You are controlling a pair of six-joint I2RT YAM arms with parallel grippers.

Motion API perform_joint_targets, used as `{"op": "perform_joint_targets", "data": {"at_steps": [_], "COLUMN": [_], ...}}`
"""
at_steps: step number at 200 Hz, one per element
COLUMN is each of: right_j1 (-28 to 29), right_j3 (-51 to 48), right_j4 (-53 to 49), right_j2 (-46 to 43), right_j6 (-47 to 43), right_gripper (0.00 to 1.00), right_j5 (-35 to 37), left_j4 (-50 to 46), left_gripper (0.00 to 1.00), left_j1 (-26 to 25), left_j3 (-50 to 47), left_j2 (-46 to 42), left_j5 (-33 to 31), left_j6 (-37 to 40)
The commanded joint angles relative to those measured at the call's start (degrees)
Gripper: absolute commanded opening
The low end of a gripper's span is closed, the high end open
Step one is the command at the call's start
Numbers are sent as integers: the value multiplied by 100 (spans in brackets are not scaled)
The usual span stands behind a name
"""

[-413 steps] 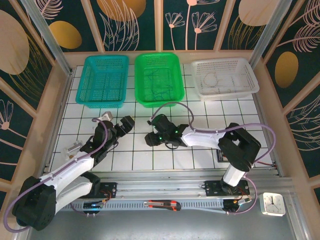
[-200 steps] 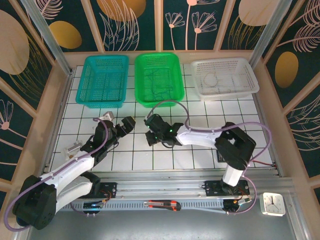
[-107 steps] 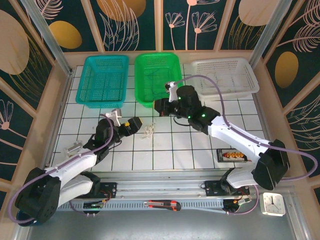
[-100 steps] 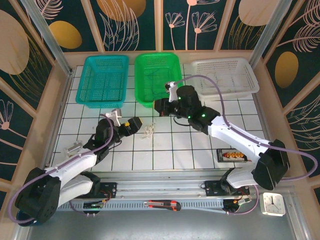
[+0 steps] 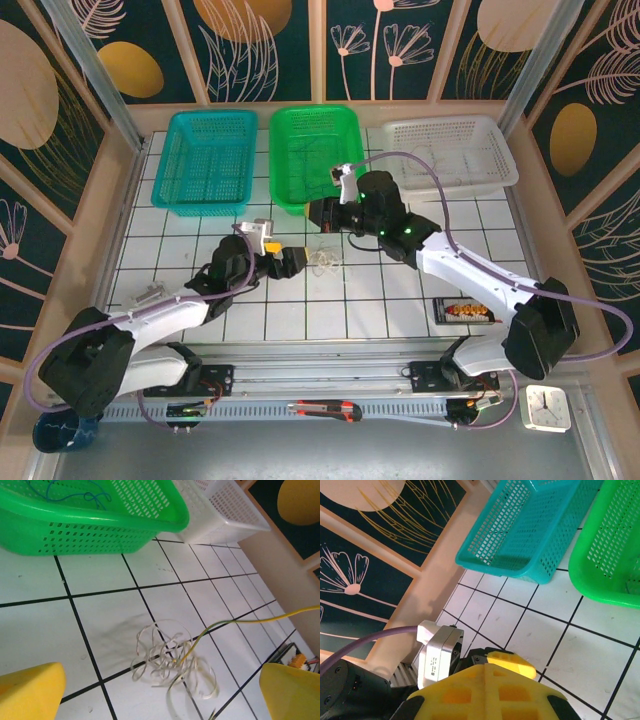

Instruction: Untangle the cables

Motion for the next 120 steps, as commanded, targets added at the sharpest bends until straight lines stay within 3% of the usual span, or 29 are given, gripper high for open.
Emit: {"op": "perform_joint_targets", "data": {"at_steps": [1, 120], "right_j1": [-38, -18], "right_j3": [-72, -63], "right_j4": [173, 376], "right_j2": [-16, -123], "right_j6": [44, 284], "right_gripper": [0, 0], "right_j5": [-48, -312], "left_j4": [388, 1024], "left_gripper": [99, 99], "left_j1": [-108, -321], "left_j3": [61, 808], "left_j2": [122, 1702], "left_j5": [-53, -238], "left_j6": [418, 805]}}
